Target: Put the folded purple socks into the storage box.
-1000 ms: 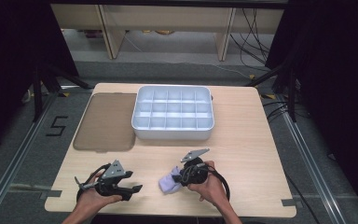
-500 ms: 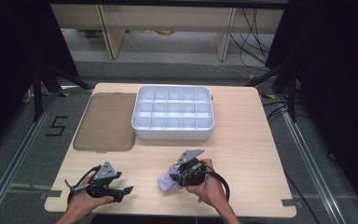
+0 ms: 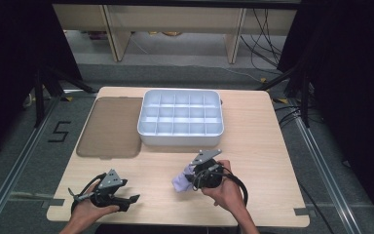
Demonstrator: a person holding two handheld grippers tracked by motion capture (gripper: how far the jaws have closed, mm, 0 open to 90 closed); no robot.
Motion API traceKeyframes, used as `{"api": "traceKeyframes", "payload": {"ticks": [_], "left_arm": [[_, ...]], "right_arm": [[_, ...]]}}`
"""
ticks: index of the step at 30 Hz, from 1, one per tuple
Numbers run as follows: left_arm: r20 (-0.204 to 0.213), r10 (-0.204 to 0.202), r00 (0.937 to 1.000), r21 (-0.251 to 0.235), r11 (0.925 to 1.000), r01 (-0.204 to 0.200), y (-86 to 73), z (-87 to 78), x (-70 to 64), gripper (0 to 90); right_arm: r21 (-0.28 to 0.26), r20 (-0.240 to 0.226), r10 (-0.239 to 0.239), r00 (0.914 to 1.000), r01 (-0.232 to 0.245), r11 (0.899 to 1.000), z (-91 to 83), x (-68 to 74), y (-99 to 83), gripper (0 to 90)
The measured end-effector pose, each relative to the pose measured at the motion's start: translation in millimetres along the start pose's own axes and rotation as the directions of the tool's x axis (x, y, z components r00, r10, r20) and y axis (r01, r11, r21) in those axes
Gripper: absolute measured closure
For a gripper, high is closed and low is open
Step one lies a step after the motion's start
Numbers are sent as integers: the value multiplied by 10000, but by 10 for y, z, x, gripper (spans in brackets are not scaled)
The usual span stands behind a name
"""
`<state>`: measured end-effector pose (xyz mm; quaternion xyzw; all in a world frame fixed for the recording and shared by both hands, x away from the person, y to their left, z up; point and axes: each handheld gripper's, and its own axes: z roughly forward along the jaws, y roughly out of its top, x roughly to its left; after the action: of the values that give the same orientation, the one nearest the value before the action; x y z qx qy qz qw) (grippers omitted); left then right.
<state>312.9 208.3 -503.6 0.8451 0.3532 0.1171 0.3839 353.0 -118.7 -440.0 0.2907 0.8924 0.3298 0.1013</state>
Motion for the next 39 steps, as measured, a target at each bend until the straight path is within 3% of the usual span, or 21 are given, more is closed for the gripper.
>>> {"api": "traceKeyframes", "payload": {"ticks": [1, 2, 6, 7, 9, 13, 17, 18, 22, 23, 27, 31, 33, 39], "left_arm": [[-106, 160, 9998, 155, 9998, -158, 4, -1, 12, 260], [5, -77, 10000, 53, 10000, 77, 0, 12, -6, 259], [-55, 0, 10000, 35, 10000, 1, 1, 3, -2, 258], [-124, 252, 9996, 155, 9996, -250, 4, -5, 25, 258], [-160, 6, 9999, 149, 9999, -4, -8, -1, 25, 258], [-101, -52, 9999, 103, 9999, 53, -7, 1, 17, 258], [-54, 226, 9997, 195, 9996, -225, -5, -2, 15, 258], [-74, 74, 9999, 129, 9999, -73, -9, 6, 7, 258], [-67, 196, 9998, 235, 9995, -195, -2, 6, 30, 254], [-33, -115, 9999, 105, 9999, 115, -7, 14, 16, 254], [-46, 151, 9999, 210, 9997, -150, -7, 4, 37, 252], [-144, 143, 9998, 284, 9995, -139, -8, 2, 70, 251], [-57, -87, 9999, 220, 9997, 88, -14, 3, 64, 251], [-45, -188, 9998, 142, 9997, 189, -12, 12, 66, 248]], "right_arm": [[-127, 75, -59, 10000, 60, 9999, -2, -27, -6, 697], [-150, 97, -18, 10000, 20, 9999, -15, -50, -6, 697], [-124, 194, 55, 9998, -52, 9999, -58, -115, -7, 697], [-174, 248, 114, 9996, -109, 9998, -69, -130, -4, 697], [-54, 303, 266, 9992, -265, 9996, -120, -192, 11, 697], [-8, 468, 294, 9985, -294, 9996, -123, -274, 30, 698], [134, 627, 331, 9975, -340, 9993, -147, -360, 67, 697], [157, 740, 485, 9961, -498, 9986, -170, -373, 82, 697], [254, 917, 465, 9947, -490, 9985, -261, -470, 142, 697], [307, 1133, 686, 9912, -726, 9969, -314, -499, 179, 697], [323, 1432, 730, 9870, -784, 9964, -415, -592, 274, 697], [340, 1632, 671, 9843, -736, 9967, -476, -676, 352, 697], [304, 1742, 615, 9828, -678, 9972, -493, -715, 384, 697], [665, 2012, 587, 9778, -734, 9951, -557, -816, 465, 697]]}}
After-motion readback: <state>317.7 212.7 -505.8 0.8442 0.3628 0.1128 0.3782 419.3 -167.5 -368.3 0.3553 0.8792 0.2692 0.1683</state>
